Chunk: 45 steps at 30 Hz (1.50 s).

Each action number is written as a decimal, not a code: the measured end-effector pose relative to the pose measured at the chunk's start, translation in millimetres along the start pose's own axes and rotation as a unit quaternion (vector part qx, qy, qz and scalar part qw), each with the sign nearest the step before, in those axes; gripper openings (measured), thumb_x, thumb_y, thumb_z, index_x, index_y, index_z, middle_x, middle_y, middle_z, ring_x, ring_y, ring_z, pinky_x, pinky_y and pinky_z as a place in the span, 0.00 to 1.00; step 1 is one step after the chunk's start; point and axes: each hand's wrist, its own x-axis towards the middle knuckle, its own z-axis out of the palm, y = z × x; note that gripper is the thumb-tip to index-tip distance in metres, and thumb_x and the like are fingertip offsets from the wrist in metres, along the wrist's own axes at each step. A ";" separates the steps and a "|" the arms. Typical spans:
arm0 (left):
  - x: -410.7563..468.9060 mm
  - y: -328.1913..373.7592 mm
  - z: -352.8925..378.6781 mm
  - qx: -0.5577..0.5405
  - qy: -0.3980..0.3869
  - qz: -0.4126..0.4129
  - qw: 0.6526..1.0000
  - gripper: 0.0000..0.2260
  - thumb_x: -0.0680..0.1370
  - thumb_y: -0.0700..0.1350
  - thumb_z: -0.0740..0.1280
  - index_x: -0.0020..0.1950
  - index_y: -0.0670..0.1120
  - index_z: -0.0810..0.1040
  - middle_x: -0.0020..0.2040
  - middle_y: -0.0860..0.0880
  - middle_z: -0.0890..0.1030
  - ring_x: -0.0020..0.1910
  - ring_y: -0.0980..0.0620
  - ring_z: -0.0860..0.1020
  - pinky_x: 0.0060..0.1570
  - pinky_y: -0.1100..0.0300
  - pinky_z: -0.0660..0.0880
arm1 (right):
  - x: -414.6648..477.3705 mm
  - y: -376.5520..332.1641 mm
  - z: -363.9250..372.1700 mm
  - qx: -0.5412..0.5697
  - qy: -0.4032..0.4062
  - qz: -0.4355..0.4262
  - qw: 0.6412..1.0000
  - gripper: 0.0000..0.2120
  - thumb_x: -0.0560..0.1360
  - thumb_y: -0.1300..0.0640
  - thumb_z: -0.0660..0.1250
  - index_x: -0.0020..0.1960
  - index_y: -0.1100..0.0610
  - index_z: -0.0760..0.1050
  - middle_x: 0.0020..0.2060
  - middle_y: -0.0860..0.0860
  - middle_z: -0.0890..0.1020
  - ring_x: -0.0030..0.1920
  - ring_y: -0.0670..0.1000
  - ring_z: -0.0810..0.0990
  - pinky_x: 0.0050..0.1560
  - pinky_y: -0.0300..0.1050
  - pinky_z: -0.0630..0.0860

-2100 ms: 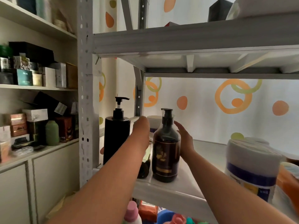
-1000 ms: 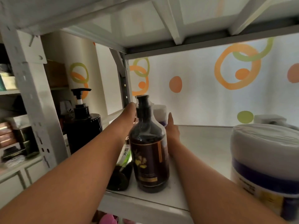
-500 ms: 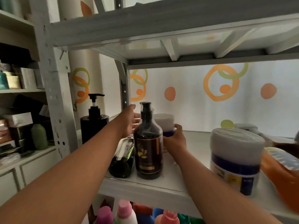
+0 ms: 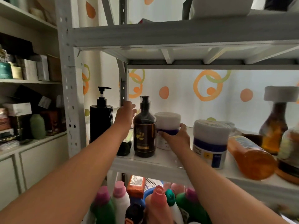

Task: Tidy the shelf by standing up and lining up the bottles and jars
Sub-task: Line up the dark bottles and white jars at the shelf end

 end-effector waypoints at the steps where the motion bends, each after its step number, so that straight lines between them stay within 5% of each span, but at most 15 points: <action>1: -8.1 -0.3 1.4 -0.003 0.013 0.006 1.000 0.21 0.81 0.49 0.50 0.63 0.39 0.74 0.58 0.41 0.78 0.59 0.44 0.74 0.58 0.51 0.68 | -4.4 -0.9 -2.7 0.002 0.002 0.001 1.000 0.34 0.68 0.52 0.75 0.67 0.53 0.60 0.61 0.55 0.75 0.60 0.56 0.75 0.60 0.51 0.74; 3: -21.7 -1.4 3.7 0.024 0.038 0.039 0.998 0.20 0.79 0.48 0.51 0.52 0.35 0.76 0.50 0.32 0.76 0.53 0.35 0.73 0.52 0.45 0.71 | -13.5 -3.0 -7.8 -0.011 0.002 0.005 1.000 0.34 0.68 0.51 0.75 0.66 0.55 0.60 0.61 0.54 0.75 0.61 0.56 0.74 0.60 0.51 0.73; 5: -36.1 -1.4 6.4 0.095 0.071 0.070 0.991 0.15 0.79 0.47 0.50 0.41 0.41 0.71 0.43 0.39 0.74 0.47 0.41 0.71 0.45 0.46 0.68 | -21.6 -6.2 -11.7 -0.038 0.006 0.004 0.999 0.34 0.68 0.50 0.74 0.66 0.56 0.59 0.61 0.55 0.74 0.62 0.57 0.74 0.60 0.52 0.73; 7: -49.8 -0.8 9.8 0.120 0.114 0.084 0.983 0.16 0.81 0.47 0.50 0.45 0.43 0.75 0.48 0.42 0.77 0.53 0.43 0.74 0.48 0.54 0.65 | -29.9 -9.8 -14.5 -0.060 0.011 0.004 0.998 0.33 0.68 0.50 0.74 0.65 0.58 0.60 0.62 0.56 0.73 0.62 0.57 0.74 0.61 0.52 0.72; 9: -62.4 -1.9 13.2 0.131 0.142 0.113 0.975 0.16 0.81 0.47 0.52 0.60 0.44 0.76 0.61 0.44 0.76 0.62 0.45 0.72 0.55 0.57 0.64 | -38.1 -13.1 -16.7 -0.084 0.013 0.005 0.996 0.32 0.70 0.50 0.73 0.64 0.59 0.60 0.63 0.56 0.72 0.63 0.57 0.73 0.62 0.52 0.72; 12: -78.4 -6.2 15.7 0.197 0.160 0.219 0.942 0.14 0.79 0.44 0.57 0.61 0.43 0.74 0.62 0.43 0.73 0.61 0.46 0.71 0.60 0.55 0.66 | -48.1 -17.9 -20.5 -0.101 0.010 0.009 0.995 0.30 0.71 0.51 0.71 0.65 0.59 0.59 0.64 0.56 0.72 0.65 0.57 0.72 0.63 0.51 0.71; 18: -93.5 -15.7 30.6 0.298 0.053 0.342 0.890 0.11 0.77 0.41 0.62 0.58 0.42 0.76 0.56 0.44 0.76 0.56 0.48 0.74 0.53 0.64 0.65 | -61.5 -20.9 -24.7 -0.082 0.007 0.007 0.997 0.26 0.71 0.53 0.72 0.61 0.58 0.61 0.63 0.56 0.73 0.64 0.56 0.73 0.62 0.51 0.72; 26: -93.6 -6.1 51.8 0.464 -0.091 0.379 0.796 0.18 0.80 0.47 0.60 0.70 0.44 0.70 0.67 0.45 0.74 0.68 0.47 0.67 0.67 0.56 0.61 | -79.7 -19.4 -36.9 -0.086 0.013 -0.009 0.996 0.21 0.72 0.52 0.71 0.58 0.56 0.65 0.59 0.54 0.76 0.59 0.53 0.76 0.53 0.44 0.75; 30: -93.0 0.1 56.4 0.490 -0.155 0.339 0.788 0.19 0.81 0.49 0.59 0.70 0.44 0.70 0.68 0.44 0.74 0.67 0.47 0.70 0.66 0.56 0.64 | -82.4 -17.9 -43.7 -0.104 0.011 -0.020 0.994 0.18 0.73 0.52 0.69 0.59 0.56 0.70 0.55 0.53 0.80 0.55 0.53 0.79 0.48 0.41 0.73; 36: -94.5 1.9 58.6 0.449 -0.160 0.304 0.825 0.16 0.80 0.46 0.61 0.66 0.44 0.73 0.64 0.44 0.76 0.61 0.46 0.74 0.59 0.55 0.69 | -85.5 -16.5 -55.5 -0.106 0.001 -0.027 0.994 0.11 0.76 0.60 0.61 0.58 0.58 0.72 0.54 0.56 0.81 0.51 0.53 0.78 0.48 0.41 0.72; 40: -94.1 -1.7 60.0 0.449 -0.154 0.302 0.827 0.14 0.79 0.44 0.62 0.64 0.44 0.72 0.62 0.45 0.76 0.59 0.47 0.74 0.56 0.55 0.71 | -84.9 -14.4 -65.8 -0.119 0.037 -0.031 0.992 0.16 0.78 0.63 0.56 0.64 0.61 0.71 0.56 0.58 0.79 0.50 0.51 0.76 0.50 0.39 0.73; 45: -97.5 -1.2 66.9 0.471 -0.114 0.318 0.815 0.14 0.76 0.46 0.61 0.61 0.43 0.73 0.58 0.45 0.78 0.57 0.47 0.74 0.53 0.55 0.72 | -76.8 -18.3 -96.9 -0.252 0.137 -0.170 0.943 0.11 0.79 0.58 0.57 0.56 0.59 0.76 0.48 0.54 0.81 0.47 0.51 0.77 0.46 0.40 0.73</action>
